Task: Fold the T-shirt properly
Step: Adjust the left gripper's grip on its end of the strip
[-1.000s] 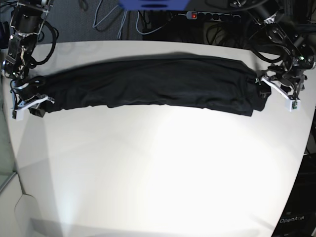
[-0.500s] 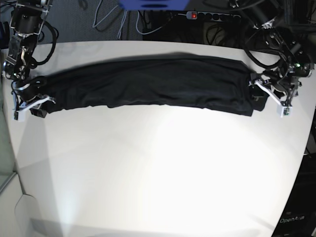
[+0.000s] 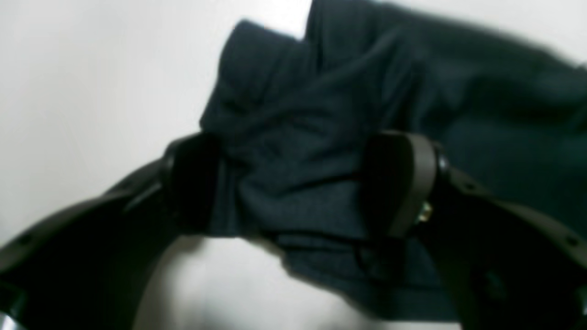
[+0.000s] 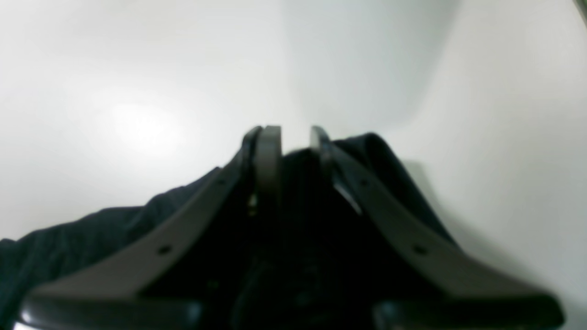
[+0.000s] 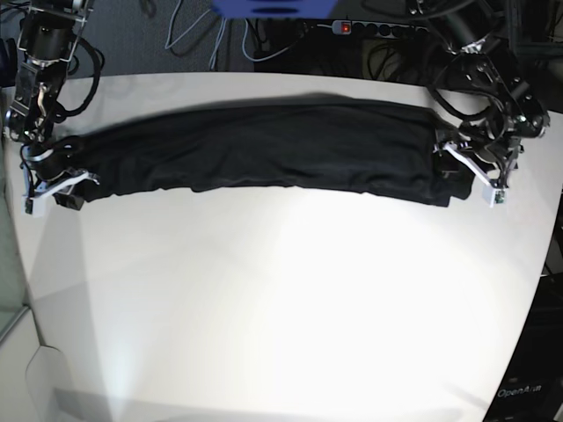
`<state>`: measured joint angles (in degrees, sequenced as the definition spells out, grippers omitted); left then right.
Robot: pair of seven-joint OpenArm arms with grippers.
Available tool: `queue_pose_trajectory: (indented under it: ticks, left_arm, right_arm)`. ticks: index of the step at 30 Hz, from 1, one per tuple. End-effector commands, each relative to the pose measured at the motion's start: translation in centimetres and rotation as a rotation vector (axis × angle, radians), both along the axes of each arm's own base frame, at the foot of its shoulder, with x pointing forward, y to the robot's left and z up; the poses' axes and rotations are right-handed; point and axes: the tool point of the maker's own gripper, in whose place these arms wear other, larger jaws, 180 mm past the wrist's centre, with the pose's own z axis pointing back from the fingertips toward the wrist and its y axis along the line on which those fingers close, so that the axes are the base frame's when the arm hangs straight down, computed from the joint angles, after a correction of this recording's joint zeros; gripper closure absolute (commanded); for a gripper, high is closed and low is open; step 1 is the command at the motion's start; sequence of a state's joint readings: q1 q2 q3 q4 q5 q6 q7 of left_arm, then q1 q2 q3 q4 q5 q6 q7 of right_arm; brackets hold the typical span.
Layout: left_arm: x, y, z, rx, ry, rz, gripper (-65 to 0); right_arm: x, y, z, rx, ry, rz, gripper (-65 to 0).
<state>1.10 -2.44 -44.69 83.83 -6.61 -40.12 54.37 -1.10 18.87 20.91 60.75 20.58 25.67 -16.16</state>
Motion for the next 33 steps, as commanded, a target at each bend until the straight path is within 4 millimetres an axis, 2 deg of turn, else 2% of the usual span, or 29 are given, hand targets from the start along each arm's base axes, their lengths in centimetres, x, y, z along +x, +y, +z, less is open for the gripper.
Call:
queue_pose_trajectory:
  ticks: [1, 11, 22, 28, 33]
  left_arm:
    - [0.4, 0.3, 0.2, 0.007, 0.002, 0.0, -49.9]
    - [-0.1, 0.1, -0.3, -0.002, 0.023, -0.004, -49.9]
    - [-3.2, -1.5, -2.4, -0.039, 0.091, -0.006, -49.6]
    - [-3.5, -2.3, -3.0, -0.058, 0.104, -0.011, -49.5]
    - [-4.1, -4.5, -3.9, -0.063, 0.154, -0.092, -49.4]
  right_arm:
    - [-3.8, 1.5, -4.2, -0.005, 0.237, 0.063, -9.2]
    - [-3.8, 1.5, -4.1, -0.006, 0.236, 0.063, -9.2]
    - [-3.5, 1.5, -4.0, -0.004, 0.229, 0.063, -9.2]
    - [-3.5, 1.6, -4.0, -0.001, 0.229, 0.061, -9.2]
    - [-3.5, 1.6, -4.0, -0.001, 0.229, 0.061, -9.2]
